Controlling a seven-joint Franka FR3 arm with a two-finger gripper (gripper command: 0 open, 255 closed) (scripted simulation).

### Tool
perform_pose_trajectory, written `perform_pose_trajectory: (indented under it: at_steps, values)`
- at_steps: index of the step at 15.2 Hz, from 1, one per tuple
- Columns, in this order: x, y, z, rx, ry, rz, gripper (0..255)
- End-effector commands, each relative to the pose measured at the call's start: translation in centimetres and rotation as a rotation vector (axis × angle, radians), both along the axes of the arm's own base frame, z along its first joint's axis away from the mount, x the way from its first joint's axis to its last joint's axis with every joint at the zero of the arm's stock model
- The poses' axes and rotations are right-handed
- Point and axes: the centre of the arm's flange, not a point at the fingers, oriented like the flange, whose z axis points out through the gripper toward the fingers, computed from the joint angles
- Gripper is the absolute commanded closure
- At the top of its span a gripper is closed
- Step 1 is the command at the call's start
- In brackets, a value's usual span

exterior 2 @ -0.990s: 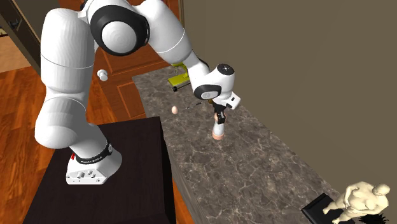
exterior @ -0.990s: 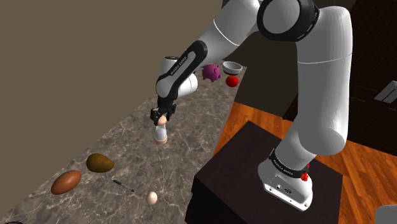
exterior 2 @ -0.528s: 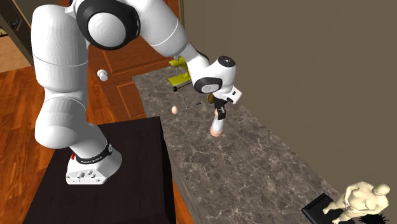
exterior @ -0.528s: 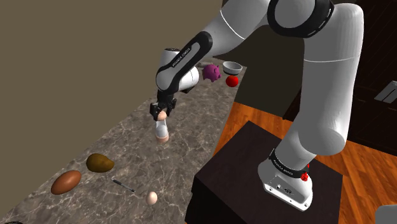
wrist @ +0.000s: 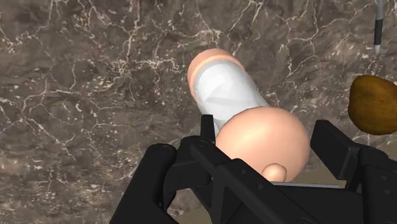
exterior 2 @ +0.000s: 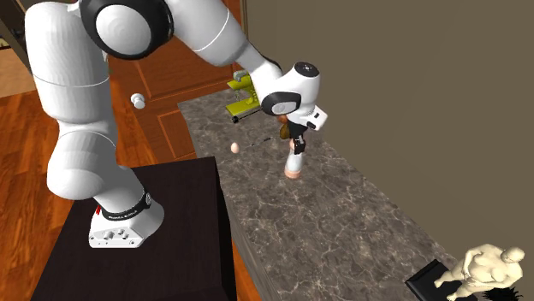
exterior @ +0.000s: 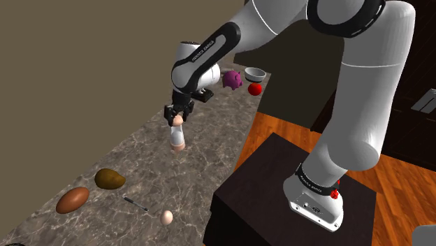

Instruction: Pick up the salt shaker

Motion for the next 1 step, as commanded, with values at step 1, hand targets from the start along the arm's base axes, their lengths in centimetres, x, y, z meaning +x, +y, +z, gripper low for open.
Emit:
perform_pose_trajectory:
  at_steps: [1]
  values:
    - [-0.03,-0.01,0.38,0.000,0.000,0.000,255]
